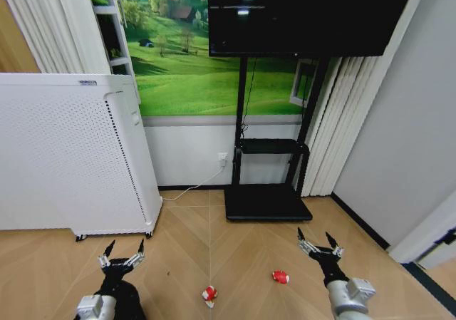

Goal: Pick up the trash bin and place the garbage on the floor into it.

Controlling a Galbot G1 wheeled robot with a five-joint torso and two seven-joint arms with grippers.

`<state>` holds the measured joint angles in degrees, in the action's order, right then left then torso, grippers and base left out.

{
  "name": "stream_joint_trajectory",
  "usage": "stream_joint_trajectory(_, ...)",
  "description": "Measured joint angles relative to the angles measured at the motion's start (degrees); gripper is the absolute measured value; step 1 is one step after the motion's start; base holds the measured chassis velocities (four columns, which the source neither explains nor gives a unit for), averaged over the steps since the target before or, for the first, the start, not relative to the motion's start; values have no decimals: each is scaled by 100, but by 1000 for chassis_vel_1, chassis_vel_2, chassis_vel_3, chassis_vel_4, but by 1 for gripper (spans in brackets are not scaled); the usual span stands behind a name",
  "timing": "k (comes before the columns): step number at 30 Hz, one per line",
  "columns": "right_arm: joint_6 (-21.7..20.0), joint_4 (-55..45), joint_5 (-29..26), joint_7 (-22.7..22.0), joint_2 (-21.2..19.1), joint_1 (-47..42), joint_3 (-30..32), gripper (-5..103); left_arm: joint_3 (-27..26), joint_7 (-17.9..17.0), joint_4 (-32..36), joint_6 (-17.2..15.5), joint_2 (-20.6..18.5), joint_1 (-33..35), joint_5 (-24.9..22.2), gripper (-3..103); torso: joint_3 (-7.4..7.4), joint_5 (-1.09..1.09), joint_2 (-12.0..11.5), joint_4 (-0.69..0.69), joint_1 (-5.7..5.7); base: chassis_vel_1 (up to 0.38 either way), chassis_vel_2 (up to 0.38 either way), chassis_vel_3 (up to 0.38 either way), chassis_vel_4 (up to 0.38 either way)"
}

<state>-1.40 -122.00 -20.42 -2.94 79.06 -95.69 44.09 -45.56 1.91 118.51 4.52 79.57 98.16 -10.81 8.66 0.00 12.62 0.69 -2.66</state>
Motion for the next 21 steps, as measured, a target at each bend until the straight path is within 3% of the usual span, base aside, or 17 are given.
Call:
stream_joint_trajectory(5, 0, 2, -1, -9, 11, 1, 4, 100, 8, 0, 0, 3, 6, -1, 8, 101, -86, 0, -115, 0, 28, 0, 0, 0, 0)
stream_joint_trajectory(8, 3, 11, 9, -14, 28, 0, -1, 100, 6, 1, -6, 10, 28, -4, 11, 97, -145, 0, -199, 0, 54, 0, 0, 0, 0)
stream_joint_trajectory(21, 18, 37, 6, -24, 23, 4, 10, 100, -8, 2, -91, 46, 92, -2, 41, 97, -373, 0, -479, 0, 105, 0, 0, 0, 0)
